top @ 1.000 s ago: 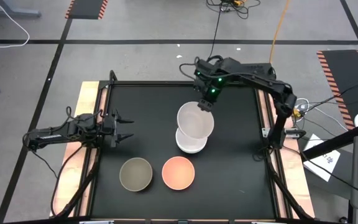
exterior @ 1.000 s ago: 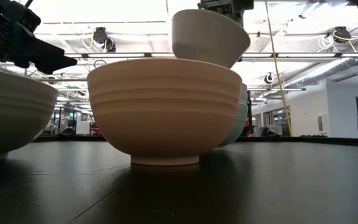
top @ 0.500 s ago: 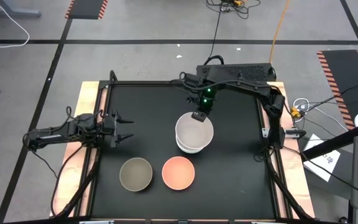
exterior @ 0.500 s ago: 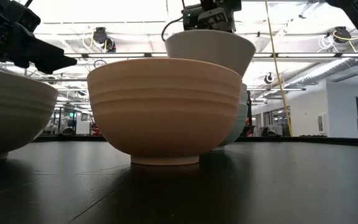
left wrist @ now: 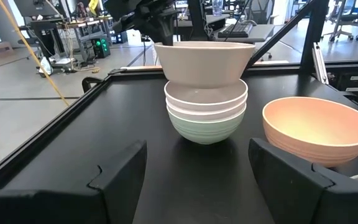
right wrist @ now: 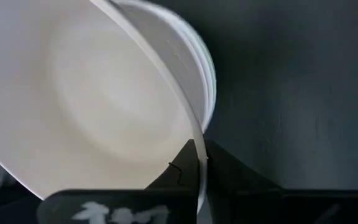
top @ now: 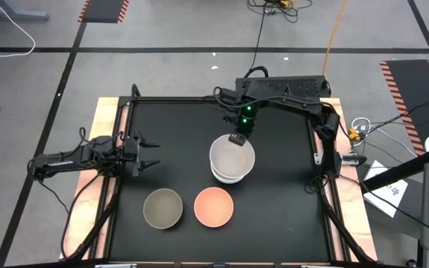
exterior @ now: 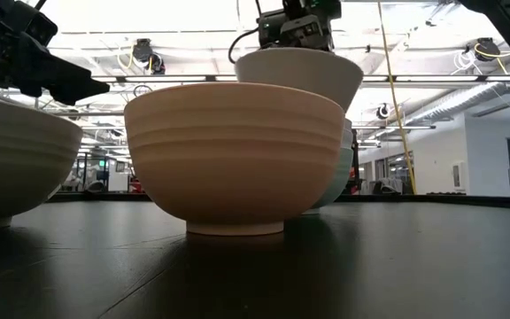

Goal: Nest bowls inside each other
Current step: Stack the dirty white bowl on the white bowl

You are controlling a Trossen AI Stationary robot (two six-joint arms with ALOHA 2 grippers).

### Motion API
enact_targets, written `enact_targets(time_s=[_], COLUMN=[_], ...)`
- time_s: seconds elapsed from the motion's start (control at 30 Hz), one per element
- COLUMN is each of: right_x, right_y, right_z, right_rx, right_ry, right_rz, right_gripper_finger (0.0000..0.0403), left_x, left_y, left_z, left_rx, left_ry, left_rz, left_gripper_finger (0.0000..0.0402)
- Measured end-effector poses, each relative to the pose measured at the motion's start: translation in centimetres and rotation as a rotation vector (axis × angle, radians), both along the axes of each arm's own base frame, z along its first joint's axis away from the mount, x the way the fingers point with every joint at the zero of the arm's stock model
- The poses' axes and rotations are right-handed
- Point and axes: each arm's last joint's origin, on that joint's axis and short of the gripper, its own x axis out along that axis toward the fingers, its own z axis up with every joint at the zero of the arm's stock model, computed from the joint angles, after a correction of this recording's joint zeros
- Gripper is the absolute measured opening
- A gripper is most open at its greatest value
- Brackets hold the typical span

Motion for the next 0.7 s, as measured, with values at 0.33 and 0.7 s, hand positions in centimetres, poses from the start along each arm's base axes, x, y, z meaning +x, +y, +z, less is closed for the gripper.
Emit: enact_targets(time_s=[0.33,0.7], right_x=[0.3,1.6], right_y=[0.0,0.4], right_z=[-0.1,-2.9], right_rx=[-0.006,0.023], right_ry=[-0.017,0.061], right_rz=[0.005,0.056], right_gripper_finger=[0.0000,0.0000], left_x=[0.0,0.0], left_y=[0.0,0.0], left_z=[-0.1,-0.1], left_rx=[-0.004,-0.005], left_ry=[0.006,0.007], left_rz=[0.000,-0.001], left_gripper_finger=[0.0280,0.0280])
